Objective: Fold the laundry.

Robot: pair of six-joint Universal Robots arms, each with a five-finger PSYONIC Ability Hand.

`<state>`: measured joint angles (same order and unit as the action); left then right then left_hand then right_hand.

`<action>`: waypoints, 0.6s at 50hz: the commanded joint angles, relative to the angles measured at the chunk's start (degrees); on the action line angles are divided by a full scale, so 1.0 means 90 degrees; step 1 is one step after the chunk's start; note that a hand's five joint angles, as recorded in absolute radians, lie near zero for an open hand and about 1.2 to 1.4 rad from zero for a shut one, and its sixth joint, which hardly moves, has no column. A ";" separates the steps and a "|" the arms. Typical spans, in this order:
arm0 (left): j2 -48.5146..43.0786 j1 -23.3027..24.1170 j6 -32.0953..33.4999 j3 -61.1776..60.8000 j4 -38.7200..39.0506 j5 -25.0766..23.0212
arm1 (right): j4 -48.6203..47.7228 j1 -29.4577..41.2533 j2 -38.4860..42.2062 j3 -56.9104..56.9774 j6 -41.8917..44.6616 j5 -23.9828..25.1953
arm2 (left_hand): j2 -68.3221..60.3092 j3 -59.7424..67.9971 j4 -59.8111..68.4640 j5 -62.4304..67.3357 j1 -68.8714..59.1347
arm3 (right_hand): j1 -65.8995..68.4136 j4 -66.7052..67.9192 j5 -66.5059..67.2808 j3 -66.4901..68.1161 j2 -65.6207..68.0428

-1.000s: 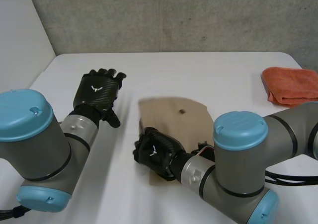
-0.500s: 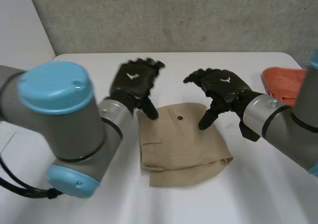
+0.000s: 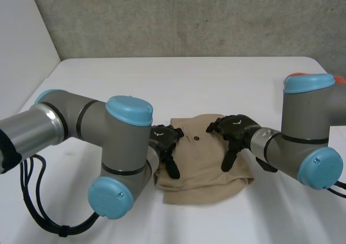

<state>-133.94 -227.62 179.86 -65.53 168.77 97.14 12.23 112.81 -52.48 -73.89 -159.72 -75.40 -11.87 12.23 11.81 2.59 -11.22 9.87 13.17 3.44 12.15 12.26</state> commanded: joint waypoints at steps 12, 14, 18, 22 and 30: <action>0.0135 -0.0012 0.0533 -0.0083 -0.0090 0.0056 | -0.1329 -0.0054 -0.0681 -0.1281 0.0120 0.0136 | 0.0128 -0.0168 -0.0121 -0.0207 0.0056 | 0.0014 -0.0352 -0.0382 -0.0239 -0.0251; 0.0447 -0.0022 0.0523 -0.0083 -0.0061 0.0027 | -0.1378 -0.0044 -0.0848 -0.1321 0.0120 0.0136 | 0.0128 -0.0168 -0.0121 -0.0207 0.0055 | 0.0014 -0.0352 -0.0382 -0.0239 -0.0251; 0.1043 -0.0012 0.0494 -0.0102 0.0017 0.0008 | -0.1534 -0.0044 -0.1238 -0.1428 0.0072 0.0087 | 0.0165 -0.0205 -0.0159 -0.0245 0.0093 | 0.0014 -0.0352 -0.0382 -0.0239 -0.0251; 0.1599 -0.0002 0.0504 -0.0200 0.0144 -0.0051 | -0.1651 -0.0074 -0.1755 -0.1604 -0.0046 0.0038 | 0.0202 -0.0243 -0.0196 -0.0282 0.0130 | 0.0014 -0.0352 -0.0382 -0.0239 -0.0251; 0.2449 -0.0051 0.0543 -0.0463 0.0271 -0.0704 | -0.1828 -0.0561 -0.2645 -0.2033 -0.0807 -0.0508 | 0.0203 -0.0243 -0.0196 -0.0282 0.0130 | 0.0014 -0.0352 -0.0382 -0.0239 -0.0251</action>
<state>-117.30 -227.76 184.50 -68.06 170.63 95.64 -3.70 111.49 -70.83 -89.48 -162.04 -76.07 -11.59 11.65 11.58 2.58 -9.73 9.87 13.17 3.44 11.97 12.26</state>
